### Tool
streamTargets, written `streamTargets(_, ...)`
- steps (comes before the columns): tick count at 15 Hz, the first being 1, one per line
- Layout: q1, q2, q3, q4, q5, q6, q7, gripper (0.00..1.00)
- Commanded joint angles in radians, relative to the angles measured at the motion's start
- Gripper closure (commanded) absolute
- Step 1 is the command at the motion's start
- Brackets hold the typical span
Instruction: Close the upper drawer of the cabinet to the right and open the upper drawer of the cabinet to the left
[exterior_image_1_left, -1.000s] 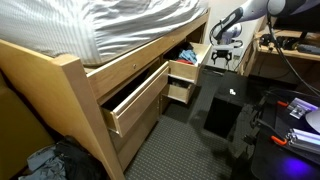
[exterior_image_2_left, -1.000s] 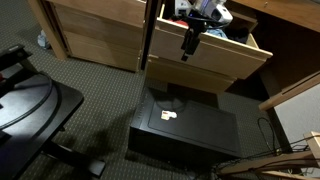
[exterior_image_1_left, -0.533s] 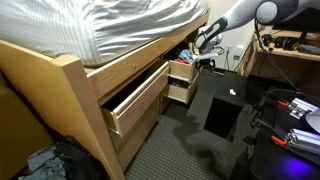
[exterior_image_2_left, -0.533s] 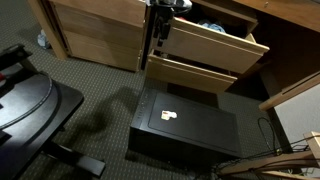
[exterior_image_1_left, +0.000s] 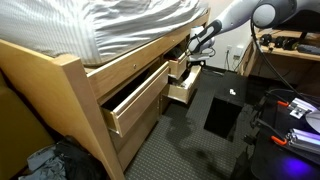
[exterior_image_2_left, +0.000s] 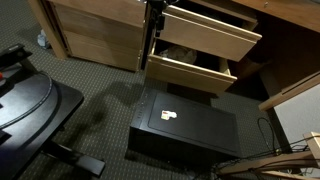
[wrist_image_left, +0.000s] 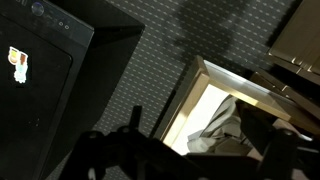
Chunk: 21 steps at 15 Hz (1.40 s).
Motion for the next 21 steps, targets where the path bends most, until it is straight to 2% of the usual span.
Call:
streamTargets(1,-0.002,0.0,0.0,0.0,0.0,0.001,0.0,0.0)
streamTargets(3,-0.022,-0.017,0.027,-0.028,0.018,0.044,-0.037,0.0)
streamTargets(7,-0.101,-0.047,0.165,-0.091,0.146,0.231,-0.154,0.0)
streamTargets(12,-0.228,-0.068,0.387,-0.161,0.255,0.448,-0.403,0.0)
streamTargets(13,-0.174,-0.017,0.305,-0.072,0.218,0.385,-0.301,0.0)
streamTargets(14,-0.195,-0.017,0.342,-0.08,0.226,0.414,-0.339,0.0)
streamTargets(16,-0.211,-0.018,0.367,-0.087,0.228,0.428,-0.362,0.0)
streamTargets(17,-0.156,0.003,0.272,-0.056,0.254,0.426,-0.29,0.0)
streamTargets(18,-0.126,0.029,0.212,-0.02,0.255,0.45,-0.206,0.0)
streamTargets(20,-0.127,0.06,0.147,0.028,0.267,0.408,-0.099,0.0)
streamTargets(21,-0.139,0.064,0.137,0.041,0.284,0.402,-0.058,0.0)
